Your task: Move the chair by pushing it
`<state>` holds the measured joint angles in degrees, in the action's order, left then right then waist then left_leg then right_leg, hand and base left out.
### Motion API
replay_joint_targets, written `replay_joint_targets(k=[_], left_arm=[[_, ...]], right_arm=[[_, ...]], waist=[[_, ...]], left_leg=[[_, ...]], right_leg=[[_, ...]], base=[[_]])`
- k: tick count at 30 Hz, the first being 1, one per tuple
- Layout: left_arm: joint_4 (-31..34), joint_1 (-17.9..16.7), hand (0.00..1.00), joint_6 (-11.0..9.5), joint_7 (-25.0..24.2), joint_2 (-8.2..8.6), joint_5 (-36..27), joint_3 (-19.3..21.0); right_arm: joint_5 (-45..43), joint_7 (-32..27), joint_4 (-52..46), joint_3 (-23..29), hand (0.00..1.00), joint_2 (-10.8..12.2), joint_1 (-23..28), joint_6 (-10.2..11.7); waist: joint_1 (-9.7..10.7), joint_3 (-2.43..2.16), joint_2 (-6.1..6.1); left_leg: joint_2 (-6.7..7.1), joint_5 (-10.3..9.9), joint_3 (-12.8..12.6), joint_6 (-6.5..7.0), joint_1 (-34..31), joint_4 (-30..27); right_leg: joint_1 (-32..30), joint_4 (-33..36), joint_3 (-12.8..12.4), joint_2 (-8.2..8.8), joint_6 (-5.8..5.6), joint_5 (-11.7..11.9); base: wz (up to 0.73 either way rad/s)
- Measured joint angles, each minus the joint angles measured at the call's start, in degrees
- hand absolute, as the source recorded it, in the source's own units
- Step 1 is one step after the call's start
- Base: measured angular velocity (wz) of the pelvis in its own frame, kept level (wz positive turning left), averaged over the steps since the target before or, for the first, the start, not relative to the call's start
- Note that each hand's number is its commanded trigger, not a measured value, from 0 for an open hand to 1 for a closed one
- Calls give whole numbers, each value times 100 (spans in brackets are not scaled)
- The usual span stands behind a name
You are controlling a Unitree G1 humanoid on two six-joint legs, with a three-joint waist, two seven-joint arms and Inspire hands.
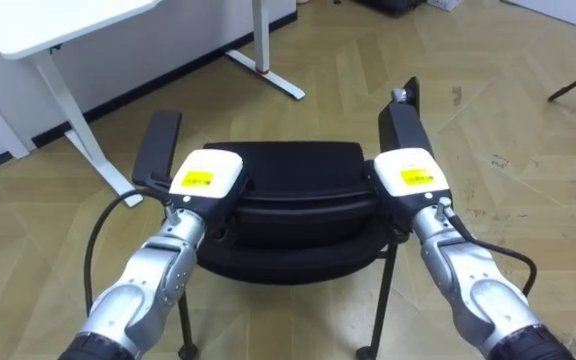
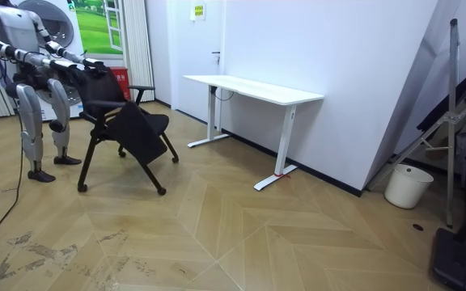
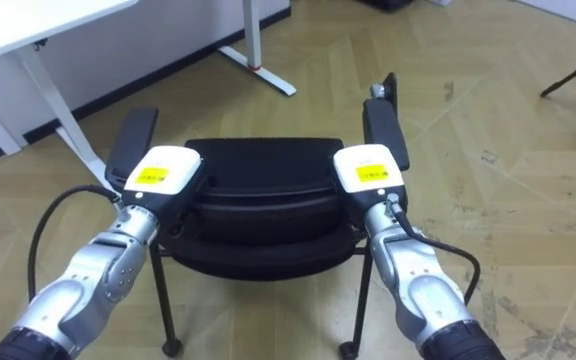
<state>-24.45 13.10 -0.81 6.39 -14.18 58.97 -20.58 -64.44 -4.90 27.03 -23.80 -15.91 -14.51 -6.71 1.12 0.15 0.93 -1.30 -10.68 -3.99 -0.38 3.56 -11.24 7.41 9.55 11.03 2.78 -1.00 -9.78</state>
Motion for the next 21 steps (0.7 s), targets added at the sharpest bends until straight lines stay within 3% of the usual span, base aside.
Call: replay_joint_targets(k=[10, 21], left_arm=[[137, -3, 100, -163, 34, -117, 2, -40], [137, 6, 100, -210, 37, -202, 1, -43]], right_arm=[[-23, -319, 89, -33, 100, -185, -13, 289], [-11, -381, 121, -86, 100, -182, -9, 360]], waist=[[-125, 39, 81], [-133, 25, 125]], left_leg=[[11, 1, 14, 0, -5, 22], [12, 1, 13, 0, 13, 43]], right_leg=[[17, -90, 7, 2, -1, -1], [24, -93, 5, 3, -1, -1]], base=[[0], [0]])
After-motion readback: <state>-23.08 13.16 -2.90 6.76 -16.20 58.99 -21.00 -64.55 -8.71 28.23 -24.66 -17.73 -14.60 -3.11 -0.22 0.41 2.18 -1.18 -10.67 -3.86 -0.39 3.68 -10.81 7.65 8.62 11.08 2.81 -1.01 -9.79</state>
